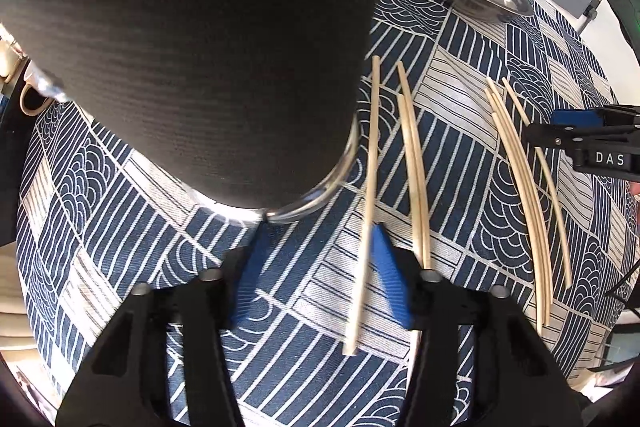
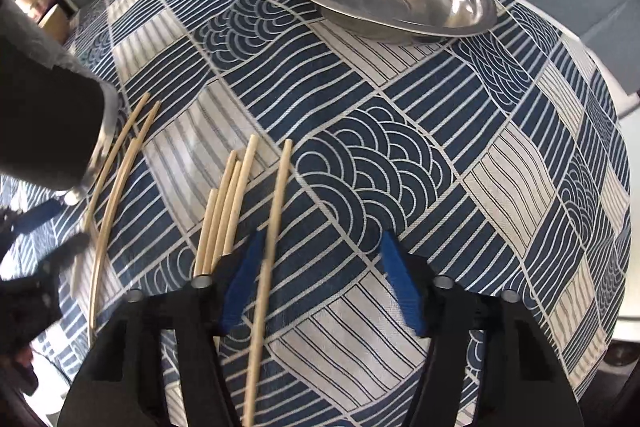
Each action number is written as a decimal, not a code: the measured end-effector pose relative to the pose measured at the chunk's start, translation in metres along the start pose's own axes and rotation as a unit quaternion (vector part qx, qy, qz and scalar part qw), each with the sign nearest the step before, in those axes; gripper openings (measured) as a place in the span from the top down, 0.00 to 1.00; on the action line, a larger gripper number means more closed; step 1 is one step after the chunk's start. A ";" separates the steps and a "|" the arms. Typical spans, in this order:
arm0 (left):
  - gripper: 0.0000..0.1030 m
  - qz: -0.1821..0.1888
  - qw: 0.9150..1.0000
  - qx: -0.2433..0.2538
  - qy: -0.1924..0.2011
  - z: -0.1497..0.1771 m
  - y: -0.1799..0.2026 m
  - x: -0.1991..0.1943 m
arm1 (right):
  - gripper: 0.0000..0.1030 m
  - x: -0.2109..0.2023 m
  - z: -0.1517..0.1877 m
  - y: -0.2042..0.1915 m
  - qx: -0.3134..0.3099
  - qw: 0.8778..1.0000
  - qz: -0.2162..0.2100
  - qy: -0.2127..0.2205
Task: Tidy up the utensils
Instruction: 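Lower the left tool onto a loose stick while the right tool grasps another stick, then lift the sticks with both tools and carry them above the black holder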
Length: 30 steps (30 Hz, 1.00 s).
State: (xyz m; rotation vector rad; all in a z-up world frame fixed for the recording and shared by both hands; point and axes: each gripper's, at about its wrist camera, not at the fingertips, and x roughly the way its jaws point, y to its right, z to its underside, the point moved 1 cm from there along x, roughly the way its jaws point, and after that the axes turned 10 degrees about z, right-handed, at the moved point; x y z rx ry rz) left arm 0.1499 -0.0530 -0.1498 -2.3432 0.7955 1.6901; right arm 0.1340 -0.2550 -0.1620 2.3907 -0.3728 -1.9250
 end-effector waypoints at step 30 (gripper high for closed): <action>0.95 0.133 0.988 -0.064 -0.043 0.030 -0.006 -0.043 | 0.96 -0.065 0.022 0.019 -0.023 0.987 -0.157 0.005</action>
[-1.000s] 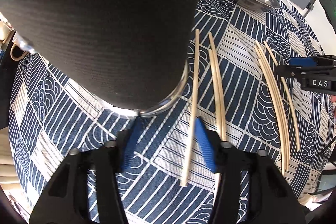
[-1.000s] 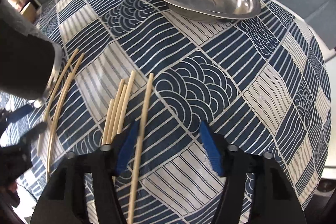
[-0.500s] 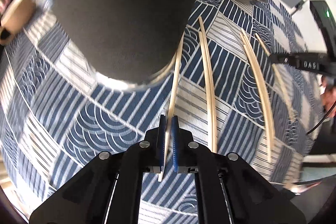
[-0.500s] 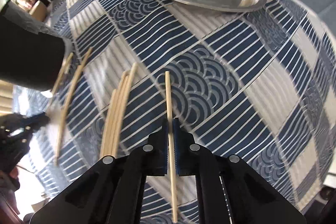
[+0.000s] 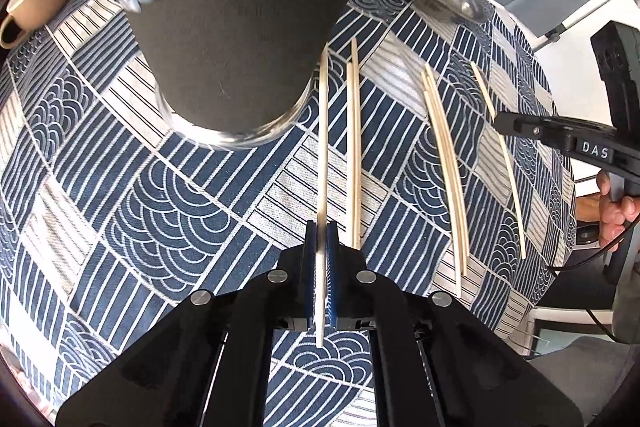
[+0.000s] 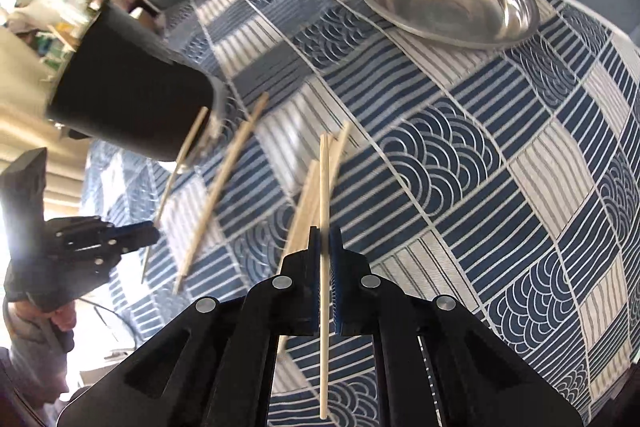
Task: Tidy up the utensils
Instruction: 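Lift the sticks with both tools and carry them above the black holder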
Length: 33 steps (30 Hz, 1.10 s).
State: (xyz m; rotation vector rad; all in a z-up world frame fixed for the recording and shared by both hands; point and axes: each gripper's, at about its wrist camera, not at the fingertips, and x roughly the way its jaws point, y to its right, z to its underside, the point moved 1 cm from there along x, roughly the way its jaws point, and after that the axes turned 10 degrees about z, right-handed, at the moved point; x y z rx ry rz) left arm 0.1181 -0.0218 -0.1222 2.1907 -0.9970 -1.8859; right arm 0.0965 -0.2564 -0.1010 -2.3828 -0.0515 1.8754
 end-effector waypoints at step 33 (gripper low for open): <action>0.95 -0.041 0.983 0.040 0.177 -0.003 0.061 -0.147 | 0.96 -0.129 -0.053 -0.098 -0.115 0.974 -0.128 0.148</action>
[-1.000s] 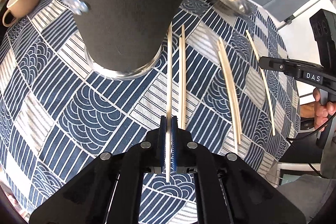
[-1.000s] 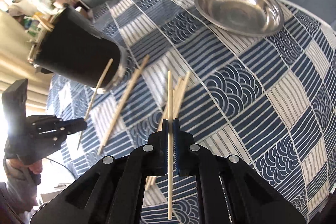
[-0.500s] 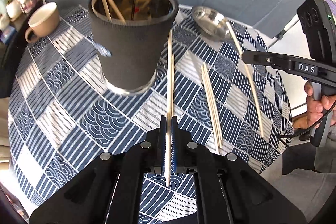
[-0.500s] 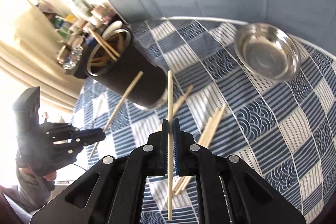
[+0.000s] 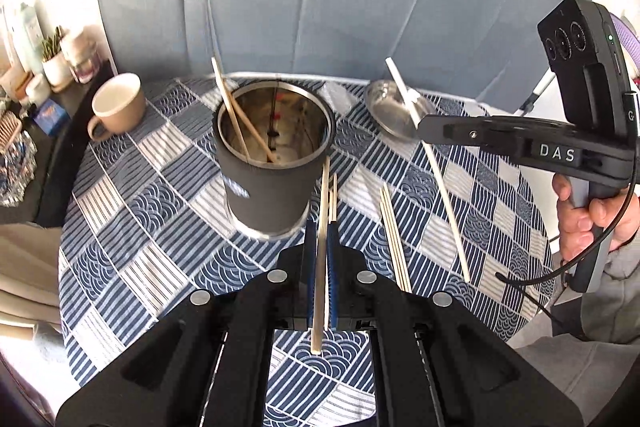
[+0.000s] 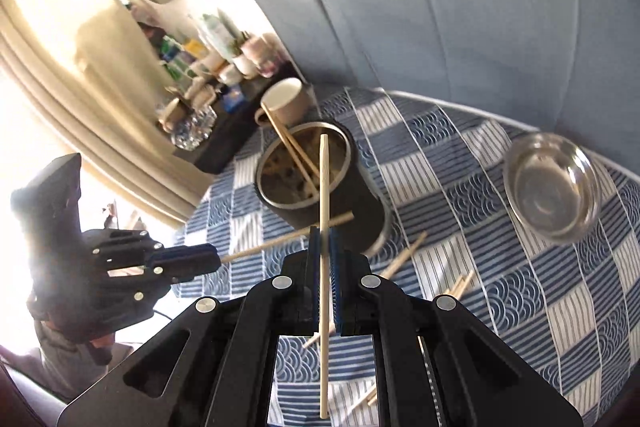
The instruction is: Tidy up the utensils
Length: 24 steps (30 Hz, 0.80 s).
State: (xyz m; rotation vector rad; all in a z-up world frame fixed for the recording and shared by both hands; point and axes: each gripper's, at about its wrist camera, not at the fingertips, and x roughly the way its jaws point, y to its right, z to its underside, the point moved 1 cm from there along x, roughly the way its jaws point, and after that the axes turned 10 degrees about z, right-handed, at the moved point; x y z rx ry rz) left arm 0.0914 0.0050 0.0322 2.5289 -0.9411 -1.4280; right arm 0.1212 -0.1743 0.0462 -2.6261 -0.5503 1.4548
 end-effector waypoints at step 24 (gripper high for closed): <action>0.95 -0.029 0.999 0.011 0.012 -0.041 -0.027 -0.011 | 0.96 0.011 -0.050 -0.009 -0.013 1.000 -0.008 0.021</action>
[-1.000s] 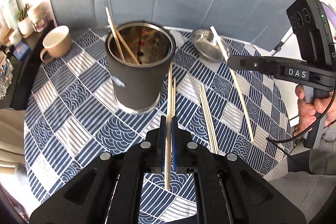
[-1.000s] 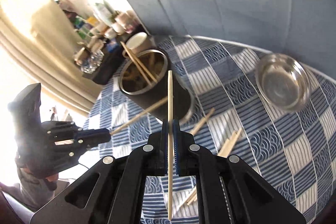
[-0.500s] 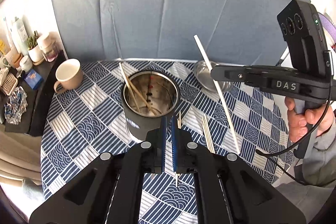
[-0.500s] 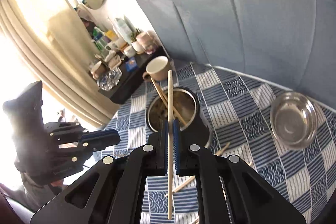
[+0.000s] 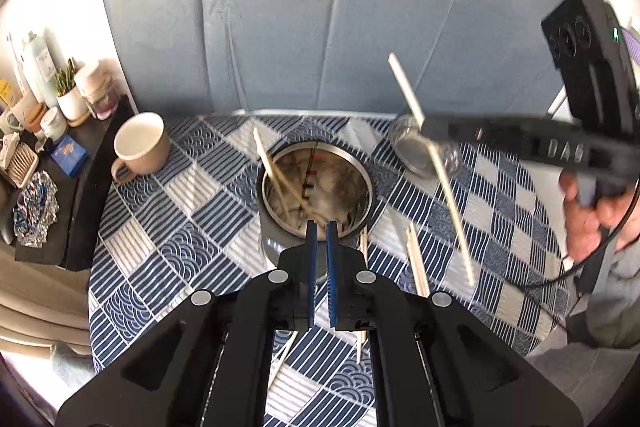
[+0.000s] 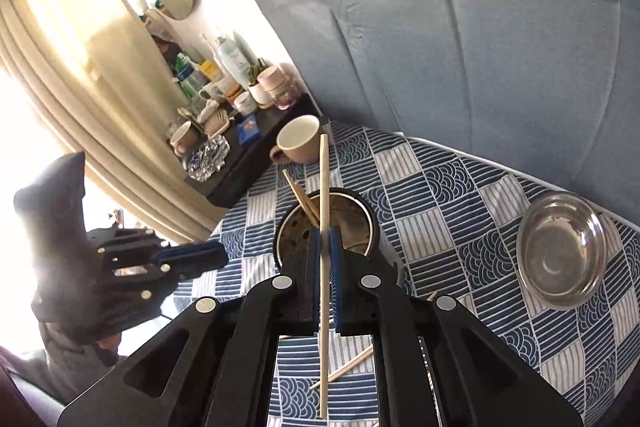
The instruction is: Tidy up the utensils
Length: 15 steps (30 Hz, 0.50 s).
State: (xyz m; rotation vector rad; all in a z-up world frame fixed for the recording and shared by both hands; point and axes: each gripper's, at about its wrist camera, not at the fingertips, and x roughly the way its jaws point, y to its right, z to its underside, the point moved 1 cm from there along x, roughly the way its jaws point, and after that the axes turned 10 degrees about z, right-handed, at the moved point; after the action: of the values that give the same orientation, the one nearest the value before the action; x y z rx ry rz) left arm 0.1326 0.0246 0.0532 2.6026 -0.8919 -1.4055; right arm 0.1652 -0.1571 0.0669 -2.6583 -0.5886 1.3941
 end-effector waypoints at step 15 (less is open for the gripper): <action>0.90 -0.011 0.981 -0.015 -0.193 0.097 -0.048 0.107 | 0.96 0.014 -0.001 0.011 0.005 1.000 0.001 -0.020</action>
State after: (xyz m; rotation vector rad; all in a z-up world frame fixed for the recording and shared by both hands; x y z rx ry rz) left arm 0.1237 0.0312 -0.0987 2.3620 -0.8668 -1.9558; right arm 0.1760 -0.1619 0.0540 -2.6298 -0.5802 1.4496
